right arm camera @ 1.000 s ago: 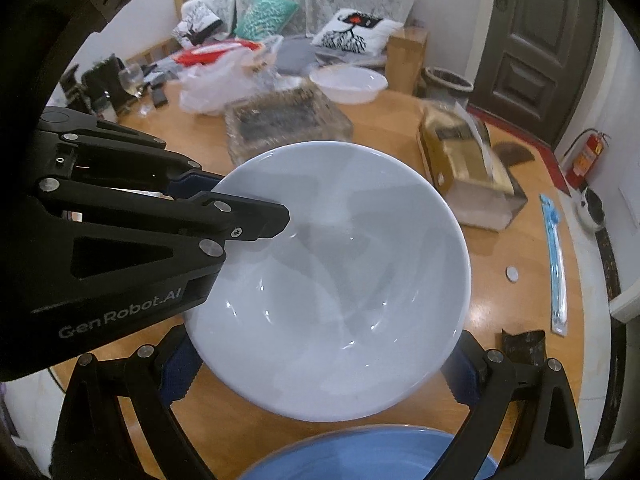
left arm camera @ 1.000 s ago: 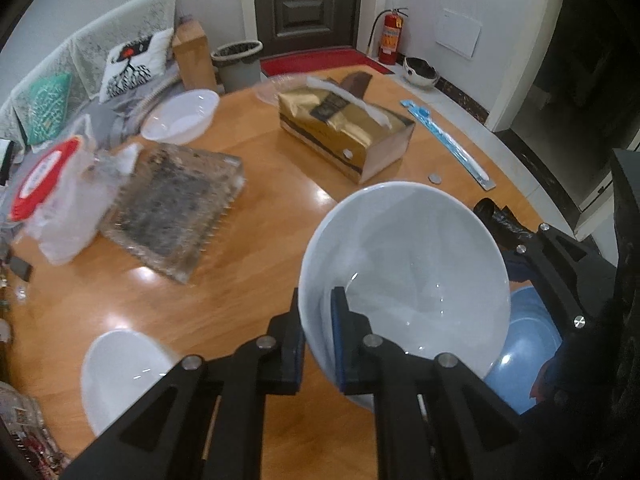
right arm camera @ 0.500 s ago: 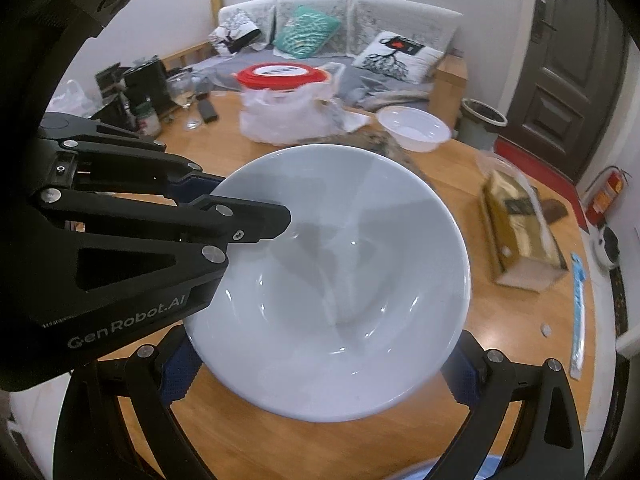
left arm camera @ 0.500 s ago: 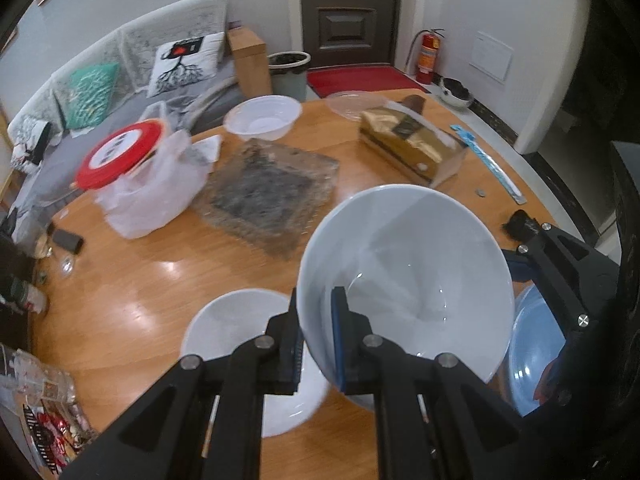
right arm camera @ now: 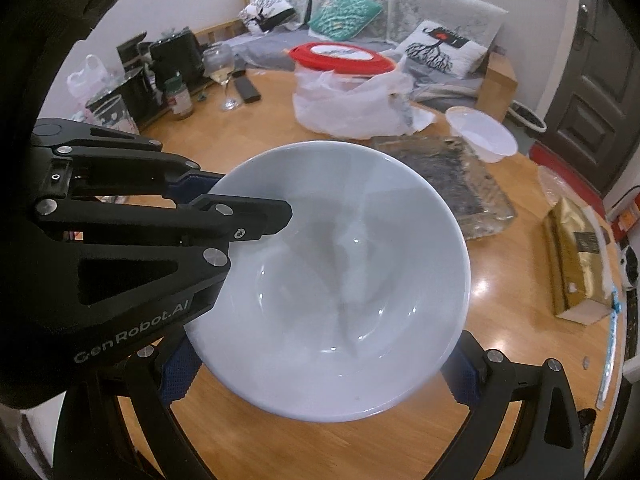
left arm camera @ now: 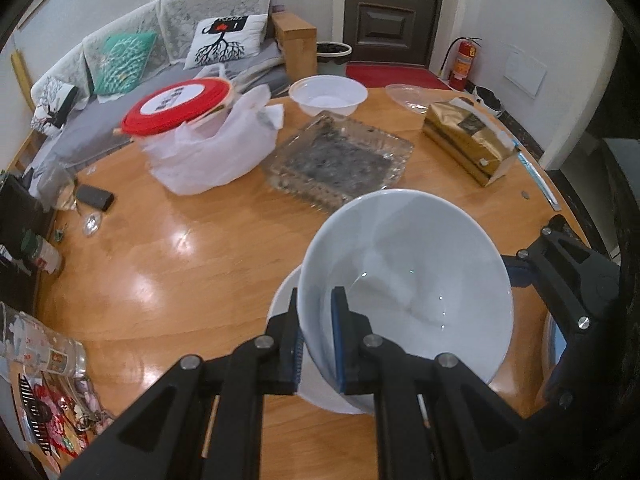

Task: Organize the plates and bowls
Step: 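Lift the white bowl with both grippers and carry it toward the stacked bowls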

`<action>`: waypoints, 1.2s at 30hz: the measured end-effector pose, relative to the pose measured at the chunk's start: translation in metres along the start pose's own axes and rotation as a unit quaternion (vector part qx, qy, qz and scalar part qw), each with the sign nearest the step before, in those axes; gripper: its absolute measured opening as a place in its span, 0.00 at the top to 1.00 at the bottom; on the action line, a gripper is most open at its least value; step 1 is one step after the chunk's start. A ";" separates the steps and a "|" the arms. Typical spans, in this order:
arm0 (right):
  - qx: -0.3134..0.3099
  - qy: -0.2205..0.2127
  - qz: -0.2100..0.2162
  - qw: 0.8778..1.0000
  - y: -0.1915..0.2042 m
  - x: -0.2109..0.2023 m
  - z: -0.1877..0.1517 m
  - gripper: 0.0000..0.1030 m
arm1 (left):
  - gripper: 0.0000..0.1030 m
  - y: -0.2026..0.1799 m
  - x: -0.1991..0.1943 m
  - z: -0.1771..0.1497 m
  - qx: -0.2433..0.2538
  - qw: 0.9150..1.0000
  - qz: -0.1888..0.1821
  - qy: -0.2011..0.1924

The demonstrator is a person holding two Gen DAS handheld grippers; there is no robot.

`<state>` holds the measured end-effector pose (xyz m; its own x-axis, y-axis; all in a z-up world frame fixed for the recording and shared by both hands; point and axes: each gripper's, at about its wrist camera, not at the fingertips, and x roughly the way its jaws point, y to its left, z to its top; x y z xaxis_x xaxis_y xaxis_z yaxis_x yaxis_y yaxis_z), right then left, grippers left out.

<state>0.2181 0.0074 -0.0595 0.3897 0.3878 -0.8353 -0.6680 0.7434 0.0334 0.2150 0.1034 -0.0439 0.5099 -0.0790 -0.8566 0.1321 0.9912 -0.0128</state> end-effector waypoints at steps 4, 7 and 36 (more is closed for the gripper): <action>-0.003 0.014 0.007 1.000 0.006 0.010 0.003 0.06 | 0.91 0.008 0.006 -0.004 -0.003 1.000 0.000 0.007; -0.004 0.022 0.010 1.000 0.009 0.015 0.005 0.06 | 0.91 0.012 0.009 -0.007 -0.004 1.000 0.001 0.013; -0.056 0.068 -0.014 0.996 0.022 0.026 0.005 0.05 | 0.91 0.026 0.023 -0.015 -0.007 1.000 -0.005 0.027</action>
<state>0.2171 0.0368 -0.0775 0.3255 0.2847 -0.9017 -0.7272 0.6848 -0.0463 0.2178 0.1289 -0.0719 0.4622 -0.0826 -0.8829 0.1244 0.9918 -0.0277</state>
